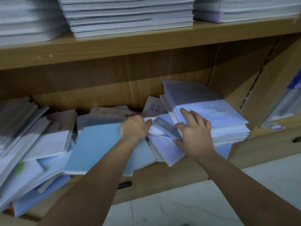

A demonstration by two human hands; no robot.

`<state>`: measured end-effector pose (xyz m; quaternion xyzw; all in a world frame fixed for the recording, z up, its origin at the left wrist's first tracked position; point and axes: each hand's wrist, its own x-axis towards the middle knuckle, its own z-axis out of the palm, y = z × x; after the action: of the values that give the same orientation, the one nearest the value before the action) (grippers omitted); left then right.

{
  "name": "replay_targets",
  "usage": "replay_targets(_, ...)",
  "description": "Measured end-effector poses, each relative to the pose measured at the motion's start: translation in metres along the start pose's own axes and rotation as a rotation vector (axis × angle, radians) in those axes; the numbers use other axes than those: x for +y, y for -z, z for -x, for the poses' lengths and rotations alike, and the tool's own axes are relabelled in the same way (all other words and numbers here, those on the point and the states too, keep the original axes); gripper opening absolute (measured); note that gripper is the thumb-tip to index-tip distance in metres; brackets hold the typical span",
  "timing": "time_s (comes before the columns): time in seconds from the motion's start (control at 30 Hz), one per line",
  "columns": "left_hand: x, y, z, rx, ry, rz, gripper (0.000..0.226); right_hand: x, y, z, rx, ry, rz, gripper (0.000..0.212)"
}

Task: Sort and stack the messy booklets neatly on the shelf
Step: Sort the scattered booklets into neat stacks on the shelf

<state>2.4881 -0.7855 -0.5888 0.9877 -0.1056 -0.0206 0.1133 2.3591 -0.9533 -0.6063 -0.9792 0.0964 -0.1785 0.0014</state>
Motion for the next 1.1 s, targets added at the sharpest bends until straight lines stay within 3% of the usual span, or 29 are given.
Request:
replay_targets(0.4, -0.044, 0.026, 0.036, 0.147, -0.122, 0.305, 0.027, -0.004, -0.005, 0.000, 0.052, -0.014, 0.016, 0.034)
replay_targets(0.57, -0.103, 0.069, 0.071, 0.161, -0.037, 0.419, 0.019, -0.011, -0.008, -0.001, 0.068, -0.042, 0.055, 0.030)
replay_targets(0.7, -0.109, 0.061, 0.097, 0.024, 0.058, 0.652, 0.020, -0.015, 0.000, -0.001, 0.031, -0.055, 0.057, 0.030)
replay_targets(0.83, -0.112, 0.068, 0.114, 0.053, 0.101, 0.816, 0.022, -0.020, 0.020, 0.003, -0.077, -0.067, 0.049, 0.036)
replay_targets(1.0, -0.146, 0.089, 0.152, 0.123, 0.130, 0.856, 0.016, -0.065, 0.054, 0.019, -0.022, -0.082, -0.279, 0.029)
replay_targets(1.1, -0.167, 0.100, 0.175, 0.151, 0.152, 0.924, 0.017, -0.115, 0.058, 0.030, -0.231, 0.030, -0.518, 0.034)
